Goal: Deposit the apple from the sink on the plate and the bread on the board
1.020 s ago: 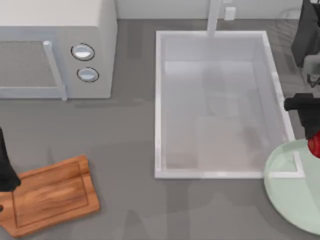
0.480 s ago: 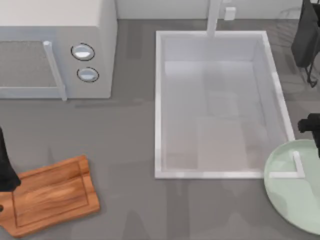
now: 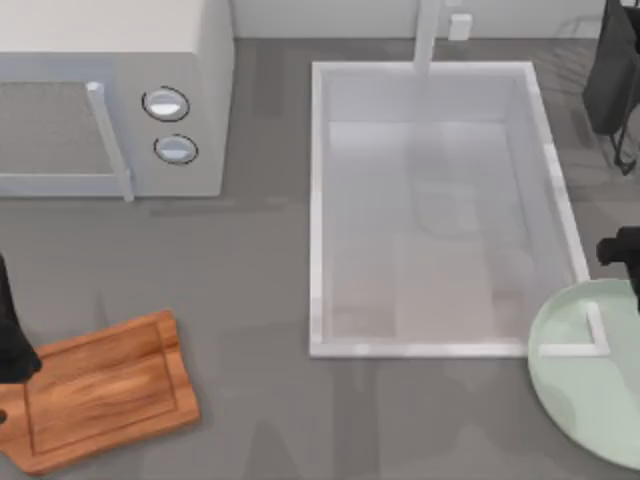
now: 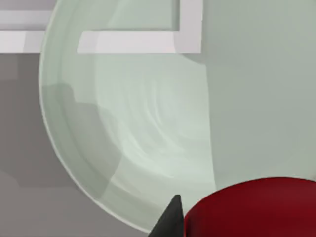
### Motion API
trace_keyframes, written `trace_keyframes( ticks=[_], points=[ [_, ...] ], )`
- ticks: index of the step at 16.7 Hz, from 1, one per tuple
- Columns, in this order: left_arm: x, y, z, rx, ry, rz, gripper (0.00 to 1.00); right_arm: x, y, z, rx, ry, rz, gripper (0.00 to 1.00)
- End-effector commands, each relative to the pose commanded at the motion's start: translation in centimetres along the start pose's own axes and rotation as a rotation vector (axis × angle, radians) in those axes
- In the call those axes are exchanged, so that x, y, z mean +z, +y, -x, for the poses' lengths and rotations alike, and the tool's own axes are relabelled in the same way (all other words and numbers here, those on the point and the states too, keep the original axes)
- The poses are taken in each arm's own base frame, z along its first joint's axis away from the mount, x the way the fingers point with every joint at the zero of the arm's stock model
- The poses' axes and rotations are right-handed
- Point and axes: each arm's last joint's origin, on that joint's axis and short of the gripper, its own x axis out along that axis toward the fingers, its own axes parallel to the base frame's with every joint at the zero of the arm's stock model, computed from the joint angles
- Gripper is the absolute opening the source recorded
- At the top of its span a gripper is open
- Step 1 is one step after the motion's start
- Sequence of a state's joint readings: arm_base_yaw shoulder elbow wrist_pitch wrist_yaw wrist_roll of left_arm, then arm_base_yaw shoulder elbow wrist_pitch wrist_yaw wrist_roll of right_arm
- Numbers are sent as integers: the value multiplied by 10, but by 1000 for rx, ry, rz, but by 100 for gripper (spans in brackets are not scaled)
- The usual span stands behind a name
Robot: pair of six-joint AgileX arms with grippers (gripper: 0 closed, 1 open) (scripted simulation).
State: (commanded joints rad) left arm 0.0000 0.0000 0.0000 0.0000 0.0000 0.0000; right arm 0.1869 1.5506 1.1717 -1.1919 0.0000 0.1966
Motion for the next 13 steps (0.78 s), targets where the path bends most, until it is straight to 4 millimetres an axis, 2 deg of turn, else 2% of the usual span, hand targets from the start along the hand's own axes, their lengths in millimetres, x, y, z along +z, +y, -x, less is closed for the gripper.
trace_keyframes(
  ticks=[7, 13],
  points=[
    [0, 0, 0, 0, 0, 0, 100, 0, 0, 0, 0, 0, 0, 98],
    [0, 0, 0, 0, 0, 0, 100, 0, 0, 0, 0, 0, 0, 100]
  ],
)
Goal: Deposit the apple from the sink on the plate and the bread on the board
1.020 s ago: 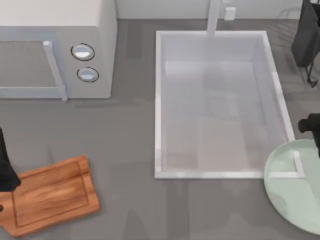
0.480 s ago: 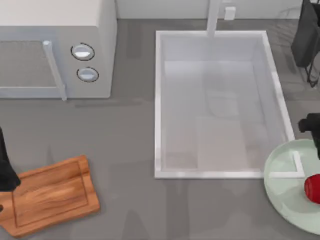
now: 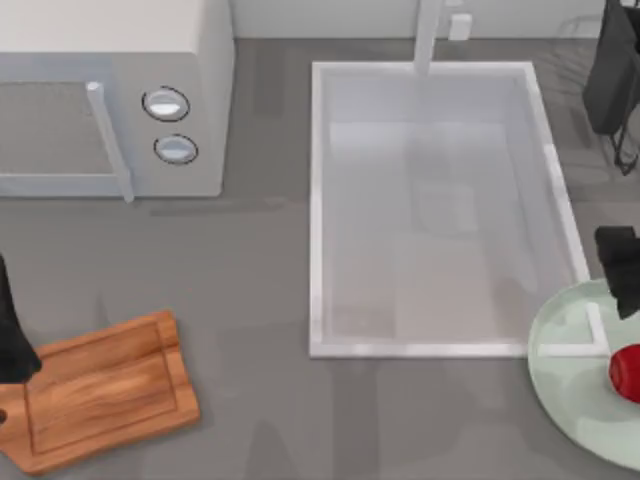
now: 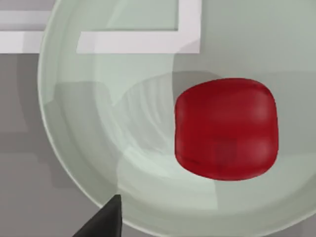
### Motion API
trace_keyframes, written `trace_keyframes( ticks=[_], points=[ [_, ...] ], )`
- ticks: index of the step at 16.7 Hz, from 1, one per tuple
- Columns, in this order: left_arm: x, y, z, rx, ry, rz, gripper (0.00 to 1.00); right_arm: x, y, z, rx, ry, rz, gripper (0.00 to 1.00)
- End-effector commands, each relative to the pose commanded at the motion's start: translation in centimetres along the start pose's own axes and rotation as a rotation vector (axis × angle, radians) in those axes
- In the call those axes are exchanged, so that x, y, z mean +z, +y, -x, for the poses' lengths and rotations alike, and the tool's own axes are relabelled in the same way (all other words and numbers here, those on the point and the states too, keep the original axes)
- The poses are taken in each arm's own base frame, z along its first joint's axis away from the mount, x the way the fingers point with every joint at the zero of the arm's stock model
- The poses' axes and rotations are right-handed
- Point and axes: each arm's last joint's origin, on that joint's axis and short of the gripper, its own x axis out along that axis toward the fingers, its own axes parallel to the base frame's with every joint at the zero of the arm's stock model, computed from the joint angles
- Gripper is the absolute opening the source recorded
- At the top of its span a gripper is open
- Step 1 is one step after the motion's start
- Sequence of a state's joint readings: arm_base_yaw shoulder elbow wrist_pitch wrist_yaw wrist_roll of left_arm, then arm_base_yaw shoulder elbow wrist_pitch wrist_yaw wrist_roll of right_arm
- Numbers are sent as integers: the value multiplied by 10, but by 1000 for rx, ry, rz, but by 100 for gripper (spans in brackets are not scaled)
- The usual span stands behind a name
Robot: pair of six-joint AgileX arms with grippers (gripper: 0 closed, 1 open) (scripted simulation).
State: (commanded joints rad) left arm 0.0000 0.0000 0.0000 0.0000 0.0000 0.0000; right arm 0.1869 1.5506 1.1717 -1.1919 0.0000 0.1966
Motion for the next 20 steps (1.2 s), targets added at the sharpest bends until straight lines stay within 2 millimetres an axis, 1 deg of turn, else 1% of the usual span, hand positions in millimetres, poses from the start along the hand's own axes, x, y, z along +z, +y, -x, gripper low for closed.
trace_keyframes(
  ticks=[5, 7, 9, 12, 15, 17, 20],
  points=[
    [0, 0, 0, 0, 0, 0, 100, -1, 0, 0, 2, -9, 1, 100],
    [0, 0, 0, 0, 0, 0, 100, -8, -4, 0, 10, -54, 1, 100],
    [0, 0, 0, 0, 0, 0, 100, -21, -9, 2, 25, -140, 2, 100],
    [0, 0, 0, 0, 0, 0, 100, -51, -21, 8, 54, -348, 3, 100],
    [0, 0, 0, 0, 0, 0, 100, -89, -33, 8, 78, -634, 4, 100],
    [0, 0, 0, 0, 0, 0, 100, -115, -40, 2, 84, -849, 5, 100],
    [0, 0, 0, 0, 0, 0, 100, -143, -47, -17, 75, -1156, 6, 100]
  ],
)
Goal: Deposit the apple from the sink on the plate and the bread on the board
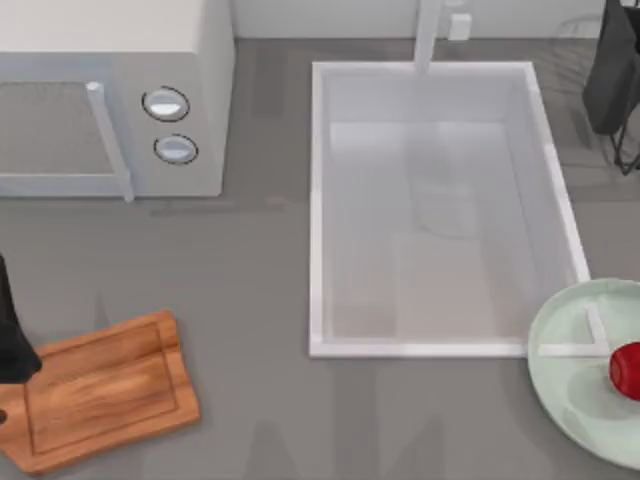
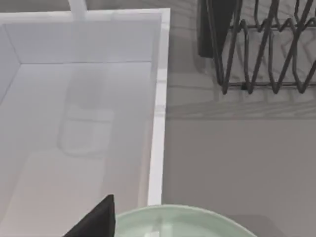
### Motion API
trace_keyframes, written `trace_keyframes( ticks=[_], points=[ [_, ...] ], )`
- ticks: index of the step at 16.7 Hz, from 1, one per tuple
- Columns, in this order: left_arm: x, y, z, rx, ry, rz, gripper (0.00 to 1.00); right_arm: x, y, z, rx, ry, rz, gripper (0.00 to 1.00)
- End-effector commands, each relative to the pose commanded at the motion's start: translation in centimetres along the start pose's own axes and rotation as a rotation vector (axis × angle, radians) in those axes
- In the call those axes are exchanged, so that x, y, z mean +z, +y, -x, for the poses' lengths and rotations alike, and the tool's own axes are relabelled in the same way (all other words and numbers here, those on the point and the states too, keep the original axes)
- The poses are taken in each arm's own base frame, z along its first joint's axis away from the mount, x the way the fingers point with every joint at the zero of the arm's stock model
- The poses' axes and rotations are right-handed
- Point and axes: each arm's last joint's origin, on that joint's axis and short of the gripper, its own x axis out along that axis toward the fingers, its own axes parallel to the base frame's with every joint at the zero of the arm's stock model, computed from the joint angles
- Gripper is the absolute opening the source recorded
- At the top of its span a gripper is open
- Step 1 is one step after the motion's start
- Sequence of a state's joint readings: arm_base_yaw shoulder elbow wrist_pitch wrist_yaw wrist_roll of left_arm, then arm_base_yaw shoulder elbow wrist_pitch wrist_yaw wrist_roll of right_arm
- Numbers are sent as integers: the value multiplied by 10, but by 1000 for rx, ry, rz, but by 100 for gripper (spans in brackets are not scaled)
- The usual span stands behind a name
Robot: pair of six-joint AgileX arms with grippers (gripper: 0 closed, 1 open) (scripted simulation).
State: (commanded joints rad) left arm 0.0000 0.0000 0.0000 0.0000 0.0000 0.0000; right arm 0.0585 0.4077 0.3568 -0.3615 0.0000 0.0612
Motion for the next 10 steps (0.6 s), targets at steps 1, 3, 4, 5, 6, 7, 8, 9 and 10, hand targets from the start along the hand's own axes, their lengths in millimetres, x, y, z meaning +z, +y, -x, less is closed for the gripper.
trace_keyframes(
  ticks=[1, 3, 4, 5, 6, 7, 8, 9, 10],
  points=[
    [0, 0, 0, 0, 0, 0, 100, -10, -2, 2, -5, -88, 7, 100],
    [0, 0, 0, 0, 0, 0, 100, -29, -5, 2, -18, -235, 23, 100],
    [0, 0, 0, 0, 0, 0, 100, -37, -7, 0, -25, -293, 30, 100],
    [0, 0, 0, 0, 0, 0, 100, -43, -8, -2, -32, -338, 36, 100],
    [0, 0, 0, 0, 0, 0, 100, -48, -9, -4, -38, -373, 42, 100],
    [0, 0, 0, 0, 0, 0, 100, -52, -10, -5, -42, -397, 45, 100],
    [0, 0, 0, 0, 0, 0, 100, -54, -10, -6, -44, -410, 48, 100],
    [0, 0, 0, 0, 0, 0, 100, -54, -10, -6, -45, -414, 48, 100],
    [0, 0, 0, 0, 0, 0, 100, -54, -10, -6, -45, -414, 48, 100]
  ],
)
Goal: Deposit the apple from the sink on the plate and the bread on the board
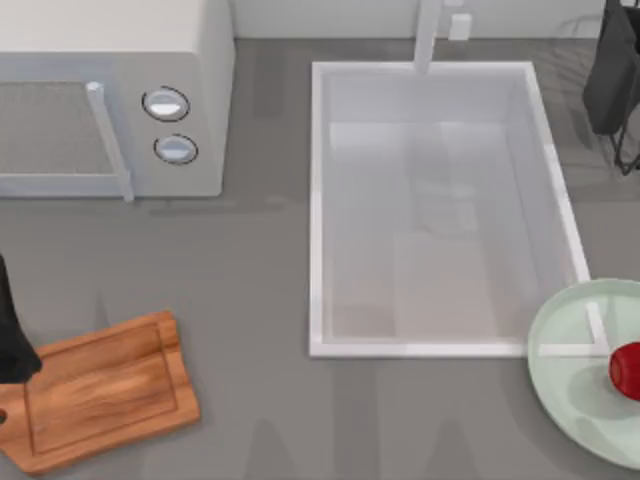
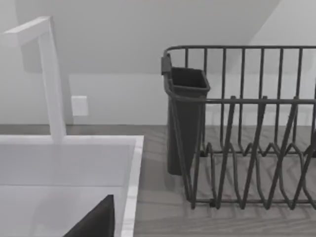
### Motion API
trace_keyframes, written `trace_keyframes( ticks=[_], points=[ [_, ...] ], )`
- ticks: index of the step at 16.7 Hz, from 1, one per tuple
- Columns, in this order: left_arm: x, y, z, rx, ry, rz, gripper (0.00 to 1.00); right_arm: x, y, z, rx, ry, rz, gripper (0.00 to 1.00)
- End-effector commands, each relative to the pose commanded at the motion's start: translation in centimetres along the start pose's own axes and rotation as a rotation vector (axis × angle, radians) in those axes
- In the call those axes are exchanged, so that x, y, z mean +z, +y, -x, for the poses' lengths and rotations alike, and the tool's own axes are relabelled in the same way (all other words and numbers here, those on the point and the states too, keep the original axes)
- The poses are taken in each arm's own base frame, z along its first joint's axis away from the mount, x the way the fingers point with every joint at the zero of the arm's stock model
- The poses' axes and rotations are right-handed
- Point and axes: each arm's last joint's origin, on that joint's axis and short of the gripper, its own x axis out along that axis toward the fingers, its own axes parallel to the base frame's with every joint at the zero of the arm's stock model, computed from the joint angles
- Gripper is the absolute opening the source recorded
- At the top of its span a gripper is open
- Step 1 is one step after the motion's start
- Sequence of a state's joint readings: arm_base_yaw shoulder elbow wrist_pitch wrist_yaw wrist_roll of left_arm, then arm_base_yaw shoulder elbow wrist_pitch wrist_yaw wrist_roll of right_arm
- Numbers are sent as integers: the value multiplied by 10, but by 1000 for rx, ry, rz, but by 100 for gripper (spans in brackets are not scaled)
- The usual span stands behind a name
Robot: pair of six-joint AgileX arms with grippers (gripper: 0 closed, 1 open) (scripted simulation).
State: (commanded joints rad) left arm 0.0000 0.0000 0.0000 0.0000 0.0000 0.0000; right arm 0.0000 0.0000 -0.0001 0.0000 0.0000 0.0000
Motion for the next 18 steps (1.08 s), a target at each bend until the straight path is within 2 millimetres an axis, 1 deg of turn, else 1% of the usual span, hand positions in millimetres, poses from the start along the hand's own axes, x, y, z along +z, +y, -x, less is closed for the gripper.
trace_keyframes(
  ticks=[4, 6, 9, 11, 13, 15, 18],
  points=[
    [0, 0, 0, 0, 0, 0, 100, 0, 0, 0, 0, 0, 0, 100],
    [5, 1, 0, 7, 25, -25, 100, 0, 0, 0, 0, 0, 0, 100],
    [24, 3, -4, 20, 131, -114, 100, 0, 0, 0, 0, 0, 0, 100],
    [40, 5, -11, 19, 251, -197, 100, 0, 0, 0, 0, 0, 0, 100],
    [54, 9, -26, 2, 411, -286, 100, 0, 0, 0, 0, 0, 0, 100],
    [63, 14, -48, -40, 599, -374, 100, 0, 0, 0, 0, 0, 0, 100],
    [66, 25, -88, -147, 890, -485, 100, 0, 0, 0, 0, 0, 0, 100]
  ],
)
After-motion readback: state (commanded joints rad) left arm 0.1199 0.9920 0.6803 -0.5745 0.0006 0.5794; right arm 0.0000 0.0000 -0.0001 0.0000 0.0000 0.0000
